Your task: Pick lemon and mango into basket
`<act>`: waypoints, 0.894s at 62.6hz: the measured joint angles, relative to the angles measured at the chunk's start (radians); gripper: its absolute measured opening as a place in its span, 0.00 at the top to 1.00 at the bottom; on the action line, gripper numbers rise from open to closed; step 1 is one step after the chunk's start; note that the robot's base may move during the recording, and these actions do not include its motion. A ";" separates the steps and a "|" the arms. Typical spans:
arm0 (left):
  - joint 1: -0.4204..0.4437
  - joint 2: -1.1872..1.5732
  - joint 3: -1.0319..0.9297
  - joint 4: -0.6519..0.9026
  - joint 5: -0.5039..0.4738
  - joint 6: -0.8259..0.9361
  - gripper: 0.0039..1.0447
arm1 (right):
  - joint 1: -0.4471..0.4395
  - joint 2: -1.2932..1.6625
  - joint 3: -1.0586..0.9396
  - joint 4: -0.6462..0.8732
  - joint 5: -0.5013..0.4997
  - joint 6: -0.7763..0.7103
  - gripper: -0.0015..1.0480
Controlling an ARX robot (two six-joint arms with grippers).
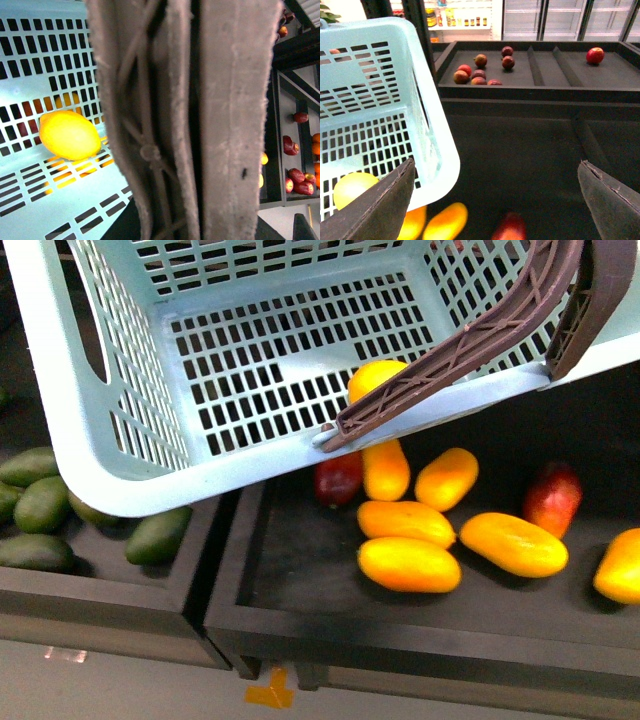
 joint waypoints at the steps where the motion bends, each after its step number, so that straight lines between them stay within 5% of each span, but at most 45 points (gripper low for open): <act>1: 0.000 0.000 0.000 0.000 -0.004 0.002 0.85 | 0.000 0.000 0.000 0.000 0.000 0.000 0.08; 15: 0.023 0.000 0.000 0.000 -0.031 0.005 0.85 | 0.005 0.000 0.000 -0.003 -0.004 0.003 0.08; 23: 0.017 0.000 0.000 0.000 -0.026 0.013 0.85 | -0.060 0.061 0.201 -0.522 0.037 0.200 0.08; 29: 0.011 0.000 0.000 0.000 -0.011 0.003 0.85 | -0.150 0.222 0.330 -0.739 -0.022 0.287 0.08; 38: 0.005 0.000 0.000 0.000 0.003 0.003 0.85 | -0.247 0.565 0.511 -0.742 -0.091 0.301 0.08; 56: 0.003 0.000 0.000 0.000 -0.009 0.000 0.85 | -0.261 1.054 0.856 -0.792 -0.078 0.351 0.08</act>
